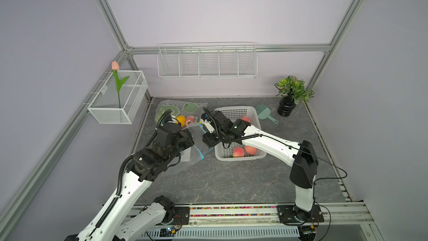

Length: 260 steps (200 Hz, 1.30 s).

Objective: Place the peach in a zip-top bag and seal the zipper
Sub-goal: Open the zipper of the food storage bag at the center of the board.

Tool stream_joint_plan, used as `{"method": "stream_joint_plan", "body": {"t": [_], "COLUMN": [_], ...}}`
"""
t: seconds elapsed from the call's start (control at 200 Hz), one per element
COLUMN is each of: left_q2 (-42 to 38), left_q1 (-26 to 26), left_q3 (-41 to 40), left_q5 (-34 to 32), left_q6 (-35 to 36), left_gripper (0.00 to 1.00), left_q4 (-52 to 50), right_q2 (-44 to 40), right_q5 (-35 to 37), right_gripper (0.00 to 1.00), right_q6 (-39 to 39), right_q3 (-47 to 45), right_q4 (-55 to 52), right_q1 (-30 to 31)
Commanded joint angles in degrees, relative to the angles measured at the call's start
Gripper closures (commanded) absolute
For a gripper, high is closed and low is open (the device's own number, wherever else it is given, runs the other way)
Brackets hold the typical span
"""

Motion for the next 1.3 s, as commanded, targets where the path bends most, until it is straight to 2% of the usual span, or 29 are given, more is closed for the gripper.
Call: {"method": "stream_joint_plan", "body": {"t": [0.0,0.32,0.535,0.81,0.93,1.11,1.294], "left_q2": [-0.79,-1.34,-0.49,2.48,3.65,3.97,3.75], "left_q1": [-0.08,-0.09,-0.09,-0.08,-0.09,-0.13,-0.1], "left_q3": [1.64,0.17,-1.11,-3.9,-3.83,-3.65,-3.43], "left_q5": [-6.87,-7.61,-4.47,-0.51,0.73,1.09,2.01], "left_q6": [-4.25,-4.98,-1.87,2.06,3.26,3.67,4.02], "left_gripper": [1.0,1.0,1.0,1.0,1.0,1.0,1.0], "left_q4": [-2.23,-0.61,0.99,3.34,3.52,3.43,3.47], "right_q2": [0.04,-0.5,-1.67,-8.45,-12.4,-19.46,-24.41], "right_q5": [3.55,0.2,-3.3,-12.76,-14.11,-11.81,-0.13], "right_gripper": [0.4,0.42,0.42,0.29,0.26,0.24,0.23], "right_q6": [-1.64,-1.79,-0.83,2.18,3.36,4.15,1.62], "right_q3": [-0.8,-1.41,-1.9,-8.58,-12.3,-19.3,-23.87], "right_q4": [-2.78,-1.84,0.21,12.46,17.32,22.41,16.33], "right_q1": [0.44,0.53,0.21,-1.61,-2.92,-6.12,-10.08]}}
